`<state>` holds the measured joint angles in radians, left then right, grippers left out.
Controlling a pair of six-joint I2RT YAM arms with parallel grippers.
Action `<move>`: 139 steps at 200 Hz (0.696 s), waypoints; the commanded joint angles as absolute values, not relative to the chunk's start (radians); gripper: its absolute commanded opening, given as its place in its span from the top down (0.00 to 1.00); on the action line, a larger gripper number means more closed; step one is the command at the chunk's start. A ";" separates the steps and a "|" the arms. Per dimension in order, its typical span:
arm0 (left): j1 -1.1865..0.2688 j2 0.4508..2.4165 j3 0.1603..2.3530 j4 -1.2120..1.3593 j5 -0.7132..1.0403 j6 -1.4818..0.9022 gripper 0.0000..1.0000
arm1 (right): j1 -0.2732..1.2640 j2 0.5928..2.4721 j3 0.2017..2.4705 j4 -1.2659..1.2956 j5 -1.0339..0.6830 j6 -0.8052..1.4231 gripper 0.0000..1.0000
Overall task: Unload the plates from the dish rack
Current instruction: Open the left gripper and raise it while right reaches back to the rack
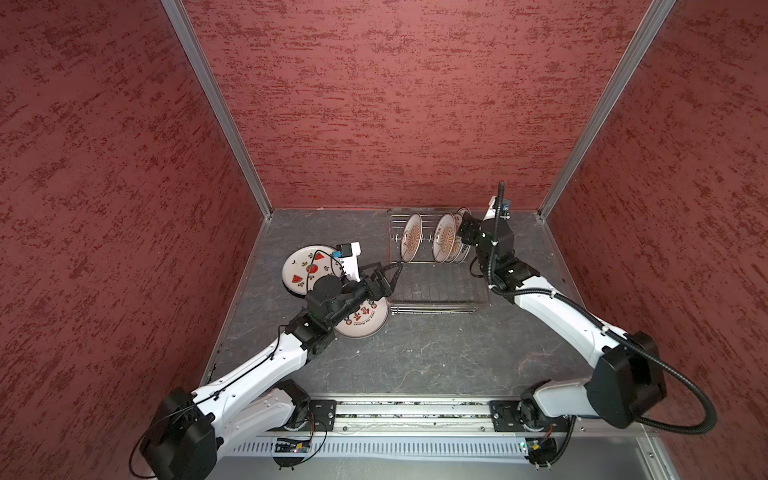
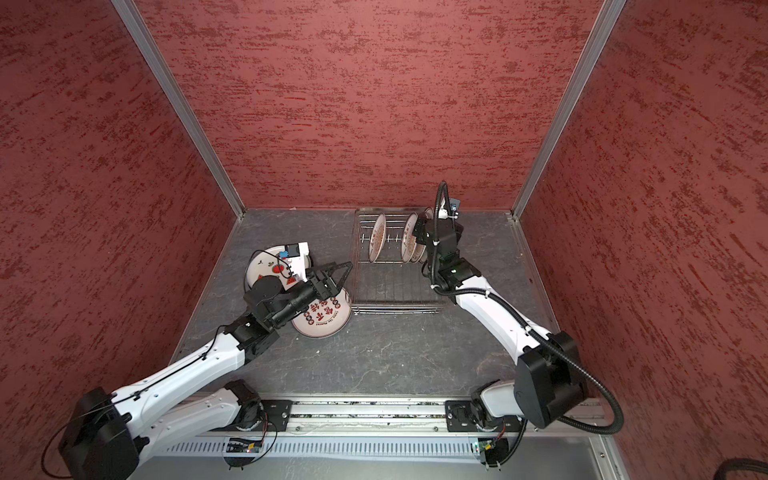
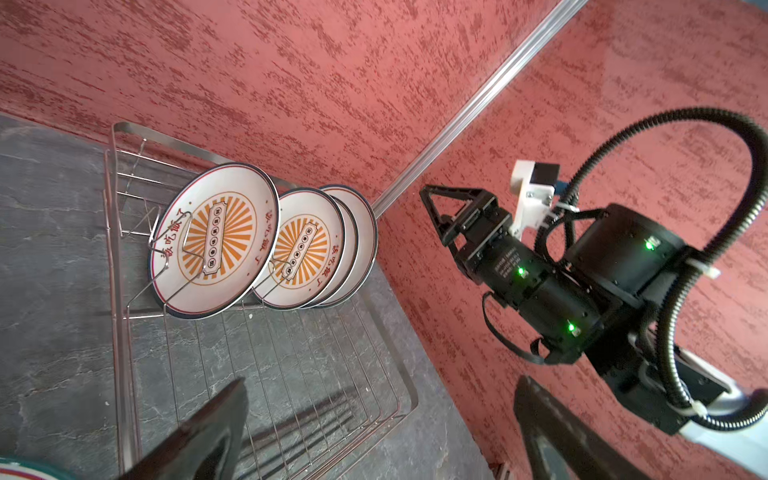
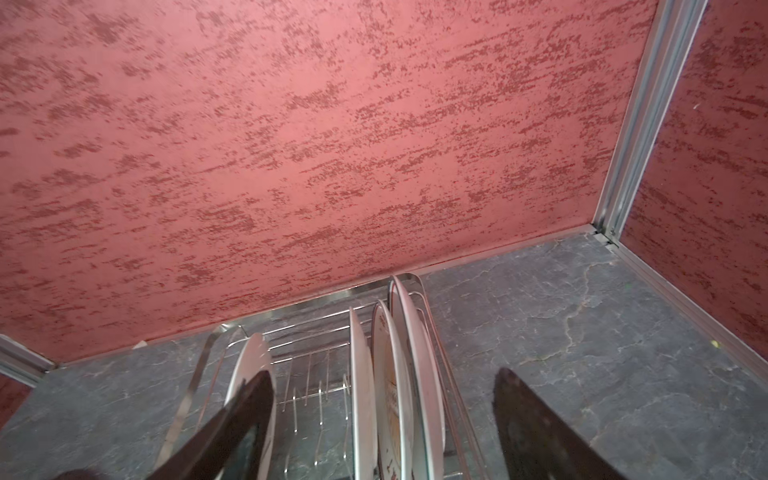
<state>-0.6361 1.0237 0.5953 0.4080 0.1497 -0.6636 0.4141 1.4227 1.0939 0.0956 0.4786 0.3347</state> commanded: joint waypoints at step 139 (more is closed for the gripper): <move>-0.653 1.247 0.699 0.469 0.240 -0.645 0.01 | 0.344 1.785 1.410 -0.098 0.530 0.318 0.73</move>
